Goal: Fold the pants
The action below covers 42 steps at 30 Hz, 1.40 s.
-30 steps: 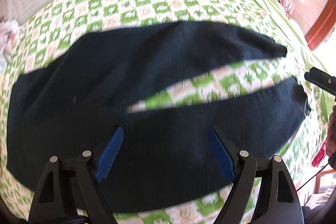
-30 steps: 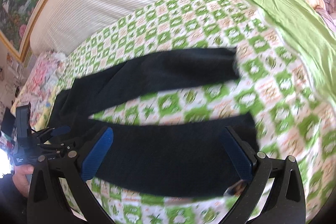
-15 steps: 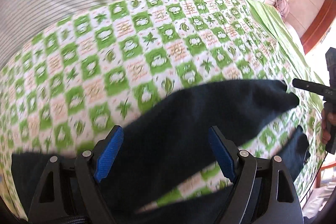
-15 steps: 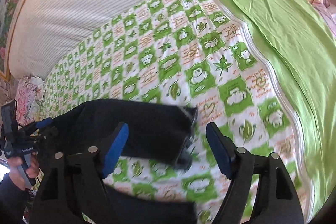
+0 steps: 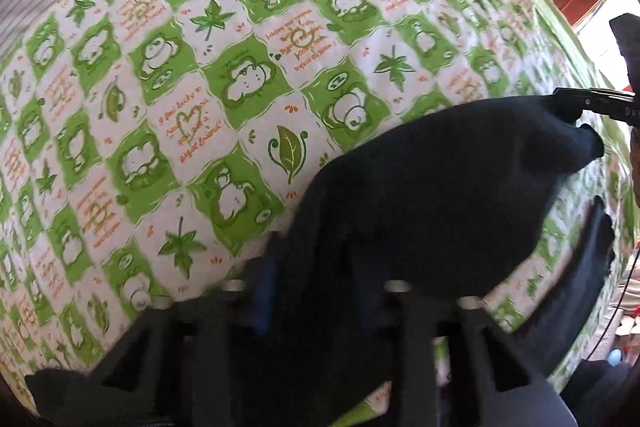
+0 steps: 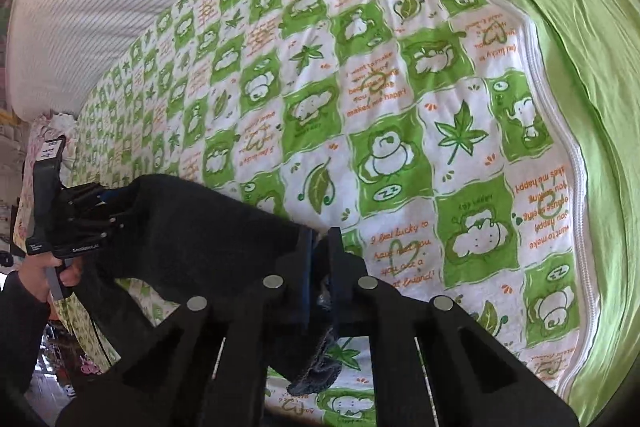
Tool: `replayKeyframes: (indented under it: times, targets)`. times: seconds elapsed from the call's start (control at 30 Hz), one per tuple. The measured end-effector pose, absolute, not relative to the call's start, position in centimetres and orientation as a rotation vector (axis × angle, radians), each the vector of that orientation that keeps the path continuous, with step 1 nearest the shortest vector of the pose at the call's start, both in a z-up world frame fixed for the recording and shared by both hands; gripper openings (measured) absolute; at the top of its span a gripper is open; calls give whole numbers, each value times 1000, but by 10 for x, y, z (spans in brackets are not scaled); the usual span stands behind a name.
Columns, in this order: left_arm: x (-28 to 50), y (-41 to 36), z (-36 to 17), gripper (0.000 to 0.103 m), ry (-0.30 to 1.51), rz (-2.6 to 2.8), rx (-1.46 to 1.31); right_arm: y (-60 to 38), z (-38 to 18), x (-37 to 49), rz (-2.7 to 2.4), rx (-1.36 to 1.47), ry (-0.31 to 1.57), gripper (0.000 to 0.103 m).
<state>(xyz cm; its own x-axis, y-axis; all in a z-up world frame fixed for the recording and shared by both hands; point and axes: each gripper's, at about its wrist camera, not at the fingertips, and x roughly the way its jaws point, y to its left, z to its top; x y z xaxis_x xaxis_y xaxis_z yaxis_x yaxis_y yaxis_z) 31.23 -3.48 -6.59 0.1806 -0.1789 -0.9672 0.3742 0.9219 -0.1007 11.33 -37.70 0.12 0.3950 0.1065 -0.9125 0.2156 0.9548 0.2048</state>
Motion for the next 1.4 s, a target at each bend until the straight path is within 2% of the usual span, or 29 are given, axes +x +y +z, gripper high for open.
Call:
replayKeyframes:
  times: [0.03, 0.13, 0.5, 0.87, 1.1, 1.4]
  targets:
    - [307, -33, -58, 15, 1321, -398, 168, -374, 4, 113, -71, 301, 1165, 8]
    - [291, -22, -35, 8, 1290, -429, 138, -364, 20, 106, -52, 267, 1128, 7]
    - [202, -7, 25, 7, 1225, -466, 32, -326, 75, 55, 1, 97, 999, 7]
    - [119, -16, 12, 6, 1249, -467, -8, -301, 66, -14, 86, 87, 999, 7]
    - [89, -16, 3, 6, 1263, -472, -30, -286, 45, -50, 87, 58, 1026, 7]
    - [69, -20, -34, 7, 1302, -479, -19, -290, 11, -68, 38, -11, 1102, 7]
